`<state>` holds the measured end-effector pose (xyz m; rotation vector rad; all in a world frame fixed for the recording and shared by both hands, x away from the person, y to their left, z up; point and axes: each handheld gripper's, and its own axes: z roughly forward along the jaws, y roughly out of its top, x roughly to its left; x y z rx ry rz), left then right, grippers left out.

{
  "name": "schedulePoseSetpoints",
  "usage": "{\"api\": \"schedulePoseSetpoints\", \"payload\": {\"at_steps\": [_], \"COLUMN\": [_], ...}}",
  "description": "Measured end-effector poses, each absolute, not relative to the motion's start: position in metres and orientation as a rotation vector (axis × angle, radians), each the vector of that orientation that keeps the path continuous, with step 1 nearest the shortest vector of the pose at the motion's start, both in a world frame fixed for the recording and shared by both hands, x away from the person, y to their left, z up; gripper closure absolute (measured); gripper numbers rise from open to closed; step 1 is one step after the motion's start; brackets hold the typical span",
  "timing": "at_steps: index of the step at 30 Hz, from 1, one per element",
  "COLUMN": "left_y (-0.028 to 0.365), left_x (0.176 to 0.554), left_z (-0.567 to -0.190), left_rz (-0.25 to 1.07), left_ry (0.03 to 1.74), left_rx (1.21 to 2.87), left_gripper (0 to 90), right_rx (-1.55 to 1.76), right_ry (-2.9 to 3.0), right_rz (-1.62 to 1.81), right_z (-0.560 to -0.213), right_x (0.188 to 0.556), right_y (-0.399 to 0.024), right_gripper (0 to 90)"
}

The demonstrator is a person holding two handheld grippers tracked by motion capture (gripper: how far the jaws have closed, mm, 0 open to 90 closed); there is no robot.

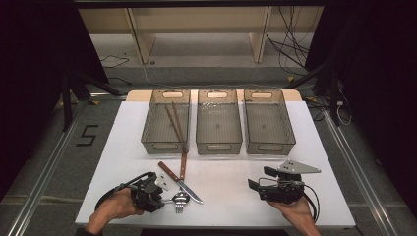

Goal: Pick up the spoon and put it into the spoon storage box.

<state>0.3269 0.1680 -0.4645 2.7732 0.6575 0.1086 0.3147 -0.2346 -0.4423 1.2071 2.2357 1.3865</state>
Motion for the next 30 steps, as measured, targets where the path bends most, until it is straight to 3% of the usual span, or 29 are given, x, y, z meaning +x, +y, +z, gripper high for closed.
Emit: {"api": "schedulePoseSetpoints", "payload": {"at_steps": [9, 30], "left_y": [0.1687, 0.1758], "left_x": [0.3257, 0.3297], "left_z": [-0.4643, -0.4562], "left_rz": [0.115, 0.117], "left_ry": [0.611, 0.72], "left_rx": [2.782, 2.714], "left_gripper": [82.7, 84.5], "right_rx": [1.209, 1.213], "right_ry": [2.238, 2.235], "right_rz": [1.385, 1.386], "right_z": [-0.4425, -0.4424], "right_x": [0.3149, 0.315], "right_y": [-0.2348, -0.2349], "right_gripper": [22.3, 22.6]}}
